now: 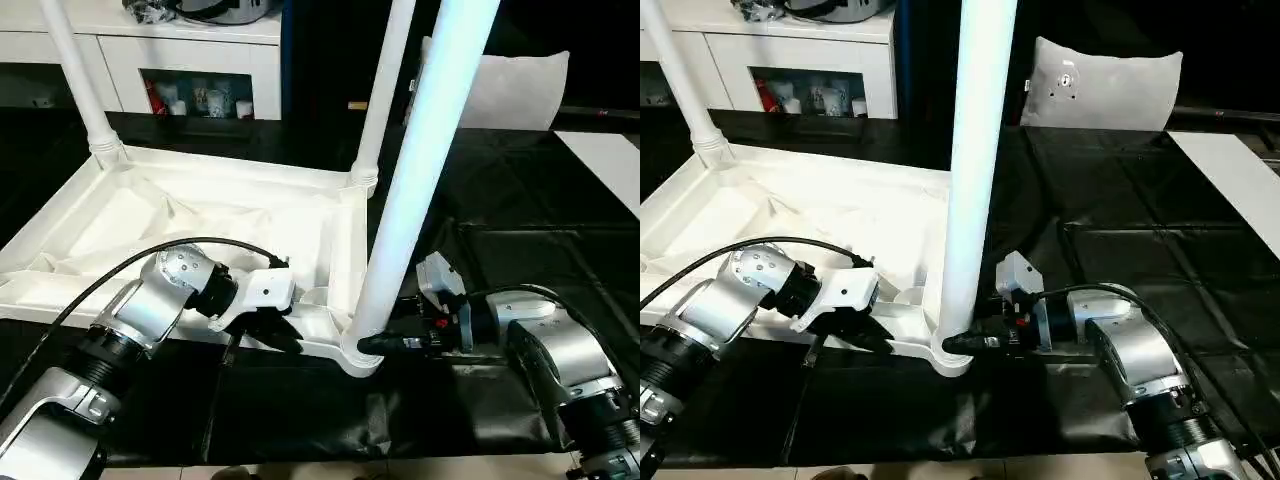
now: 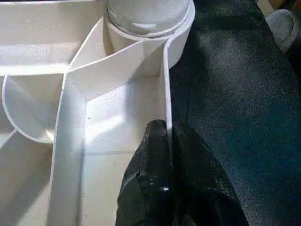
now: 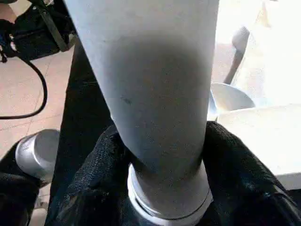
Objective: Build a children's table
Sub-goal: Rotate leg to tighten
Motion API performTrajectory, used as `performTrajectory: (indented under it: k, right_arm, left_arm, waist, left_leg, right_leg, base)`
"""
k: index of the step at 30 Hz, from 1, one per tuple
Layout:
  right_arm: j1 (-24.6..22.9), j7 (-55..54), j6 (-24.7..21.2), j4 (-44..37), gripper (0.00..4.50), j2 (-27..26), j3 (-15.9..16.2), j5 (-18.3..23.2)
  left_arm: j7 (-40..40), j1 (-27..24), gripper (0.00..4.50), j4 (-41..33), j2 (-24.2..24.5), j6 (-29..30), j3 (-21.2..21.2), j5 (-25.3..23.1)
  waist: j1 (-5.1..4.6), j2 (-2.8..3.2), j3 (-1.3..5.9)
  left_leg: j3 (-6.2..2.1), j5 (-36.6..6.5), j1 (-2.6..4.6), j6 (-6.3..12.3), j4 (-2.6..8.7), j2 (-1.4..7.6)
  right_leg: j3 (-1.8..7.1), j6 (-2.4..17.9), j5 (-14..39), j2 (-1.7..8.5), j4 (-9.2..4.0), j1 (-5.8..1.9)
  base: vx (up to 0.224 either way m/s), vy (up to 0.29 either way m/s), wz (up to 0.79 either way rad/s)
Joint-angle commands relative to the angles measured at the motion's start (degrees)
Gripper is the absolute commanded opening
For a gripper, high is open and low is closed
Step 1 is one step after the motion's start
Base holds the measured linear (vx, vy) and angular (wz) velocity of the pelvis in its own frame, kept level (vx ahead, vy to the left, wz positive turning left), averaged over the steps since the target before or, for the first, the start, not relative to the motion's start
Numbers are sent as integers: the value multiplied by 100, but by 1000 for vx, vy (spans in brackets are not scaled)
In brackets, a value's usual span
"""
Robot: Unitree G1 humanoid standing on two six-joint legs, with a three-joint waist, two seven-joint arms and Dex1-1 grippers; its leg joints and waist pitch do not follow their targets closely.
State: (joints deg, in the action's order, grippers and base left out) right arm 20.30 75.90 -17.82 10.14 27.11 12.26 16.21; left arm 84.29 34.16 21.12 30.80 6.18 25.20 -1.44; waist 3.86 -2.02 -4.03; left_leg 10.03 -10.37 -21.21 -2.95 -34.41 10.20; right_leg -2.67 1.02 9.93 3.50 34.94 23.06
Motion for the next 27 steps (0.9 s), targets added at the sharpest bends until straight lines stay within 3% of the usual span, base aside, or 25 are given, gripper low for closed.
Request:
performTrajectory:
  k: [1, 5, 6, 9, 12, 14, 17, 18, 19, 21, 22, 23, 25, 27]
  right_arm:
    - [22, 196, -232, -69, 197, 41, 64, 191]
    - [-127, 3, -886, -444, 195, -101, -92, 637]
    - [-219, -266, -1103, -598, 195, -213, -105, 674]
    - [-317, -608, -1153, -708, 195, -380, -97, 596]
    - [-324, -1674, -1316, -608, 195, -832, -113, 133]
    - [-261, -2420, -1523, -542, 195, -1259, -247, 1]
    - [-142, -3590, -1874, -437, 195, -1874, -369, -339]
    - [-91, -3963, -1948, -343, 195, -2069, -435, -445]
    - [-24, -4430, -2037, -215, 195, -2327, -533, -540]
    - [64, -5003, -2038, -20, 195, -2727, -717, -533]
    - [85, -5129, -1995, 26, 195, -2822, -741, -543]
    - [127, -5477, -1821, 124, 195, -3042, -813, -625]
    - [157, -5778, -1631, 212, 249, -3207, -913, -708]
    - [166, -5985, -1529, 220, 266, -3262, -965, -820]
  left_arm:
    - [162, 95, 0, -140, -68, -114, 109, 45]
    - [-184, 127, 0, -115, -243, 364, -35, 83]
    - [-433, 167, 0, -87, -363, 608, -92, 57]
    - [-768, 211, 0, -41, -527, 927, -172, 24]
    - [-1454, 367, 0, 107, -932, 1529, -339, -21]
    - [-1886, 512, 0, 231, -1260, 1902, -468, 4]
    - [-2482, 707, 0, 490, -1685, 2243, -605, -40]
    - [-2692, 758, 0, 604, -1797, 2258, -642, -75]
    - [-2991, 826, 0, 751, -1943, 2250, -700, -135]
    - [-3399, 958, 0, 998, -2172, 2183, -846, -151]
    - [-3504, 999, 0, 1074, -2232, 2139, -875, -167]
    - [-3725, 1100, 0, 1258, -2355, 2022, -926, -204]
    - [-3838, 1176, 0, 1403, -2411, 1860, -956, -221]
    - [-3825, 1220, 0, 1475, -2369, 1678, -935, -282]
  waist:
    - [-23, -7, 421]
    - [8, -6, 423]
    - [32, 4, 415]
    - [61, -7, 387]
    - [10, -13, 352]
    - [-74, -21, 358]
    - [-230, -9, 362]
    - [-254, 36, 350]
    - [-306, 18, 356]
    - [-361, 52, 365]
    - [-361, 52, 365]
    - [-384, 5, 359]
    - [-387, 35, 354]
    - [-394, 47, 372]
  left_leg:
    - [-72, -1165, 95, 146, 404, 300]
    - [-57, -1063, 100, 167, 398, 299]
    - [-56, -1094, 115, 150, 400, 301]
    - [-62, -1357, 141, 51, 406, 292]
    - [-94, -1614, 152, -113, 421, 258]
    - [-132, -1728, 147, -172, 413, 232]
    - [-173, -1860, 105, -184, 427, 222]
    - [-181, -1889, 102, -184, 432, 217]
    - [-192, -1983, 102, -194, 430, 202]
    - [-188, -2067, 151, -125, 419, 203]
    - [-188, -2067, 151, -125, 419, 203]
    - [-176, -2119, 155, -92, 412, 190]
    - [-184, -2165, 159, -76, 426, 190]
    - [-196, -2209, 149, -52, 469, 219]
  right_leg:
    - [259, 1131, 1786, 452, -442, -256]
    - [260, 1198, 1592, 440, -419, -261]
    - [262, 1175, 1668, 439, -433, -249]
    - [260, 1027, 2234, 462, -497, -218]
    - [231, 788, 2919, 457, -564, -183]
    - [194, 577, 3398, 480, -632, -173]
    - [159, 513, 3407, 466, -649, -184]
    - [158, 529, 3372, 462, -651, -172]
    - [132, 517, 3425, 456, -670, -176]
    - [128, 550, 3324, 469, -723, -154]
    - [128, 550, 3324, 469, -723, -154]
    - [113, 550, 3362, 464, -763, -138]
    - [98, 507, 3401, 469, -779, -140]
    - [62, 543, 3098, 472, -750, -181]
  base:
    - [0, 0, 0]
    - [0, 0, 0]
    - [0, 0, 0]
    - [0, 0, 0]
    - [0, 0, 0]
    - [0, 0, 0]
    - [0, 0, 0]
    - [0, 0, 0]
    - [0, 0, 0]
    - [0, 0, 0]
    - [0, 0, 0]
    - [0, 0, 0]
    - [0, 0, 0]
    - [0, 0, 0]
